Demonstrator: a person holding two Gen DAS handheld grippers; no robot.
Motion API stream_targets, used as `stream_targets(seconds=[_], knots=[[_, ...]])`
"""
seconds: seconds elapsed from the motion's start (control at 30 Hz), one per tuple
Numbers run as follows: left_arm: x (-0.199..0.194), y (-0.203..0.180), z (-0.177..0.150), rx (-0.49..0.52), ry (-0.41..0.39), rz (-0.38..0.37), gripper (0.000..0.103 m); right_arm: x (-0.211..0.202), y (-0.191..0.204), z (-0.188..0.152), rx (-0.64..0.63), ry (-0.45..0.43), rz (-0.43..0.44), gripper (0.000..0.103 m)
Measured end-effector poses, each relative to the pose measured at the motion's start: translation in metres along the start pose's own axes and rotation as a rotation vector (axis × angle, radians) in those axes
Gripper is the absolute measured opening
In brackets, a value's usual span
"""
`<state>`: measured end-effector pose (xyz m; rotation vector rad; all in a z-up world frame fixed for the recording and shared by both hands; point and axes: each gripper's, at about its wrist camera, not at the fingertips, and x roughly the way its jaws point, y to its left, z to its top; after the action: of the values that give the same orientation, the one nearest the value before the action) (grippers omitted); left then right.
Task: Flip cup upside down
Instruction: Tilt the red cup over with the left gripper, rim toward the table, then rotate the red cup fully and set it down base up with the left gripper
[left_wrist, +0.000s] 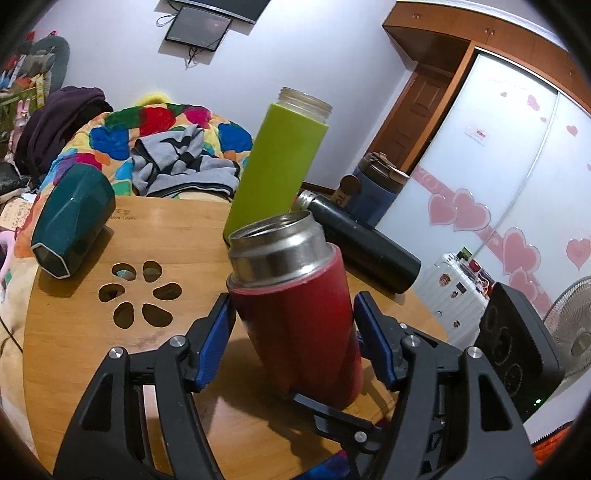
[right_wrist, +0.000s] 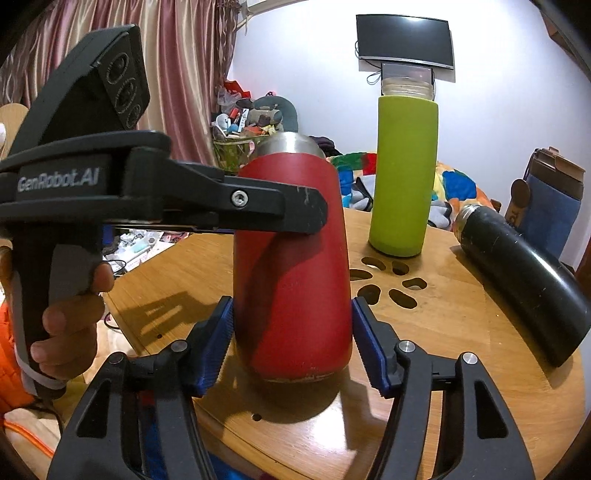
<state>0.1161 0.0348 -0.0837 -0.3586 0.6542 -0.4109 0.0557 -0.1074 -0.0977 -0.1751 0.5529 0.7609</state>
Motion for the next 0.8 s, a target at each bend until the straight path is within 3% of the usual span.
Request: stream_targets(seconds=[0.4,0.7,0.8], knots=[[0.007,0.009,-0.003,0.005,0.001,0.098,0.073,0.002,-0.001,-0.002,0.014,0.008,0.01,0.059],[0.01,0.005,-0.008,0.037,0.004,0.108,0.073,0.003,-0.004,-0.003,0.032,0.01,0.007,0.059],[-0.001,0.0,-0.006,0.067,-0.027,0.131,0.073,-0.001,-0.004,-0.002,0.028,0.005,-0.003,0.059]])
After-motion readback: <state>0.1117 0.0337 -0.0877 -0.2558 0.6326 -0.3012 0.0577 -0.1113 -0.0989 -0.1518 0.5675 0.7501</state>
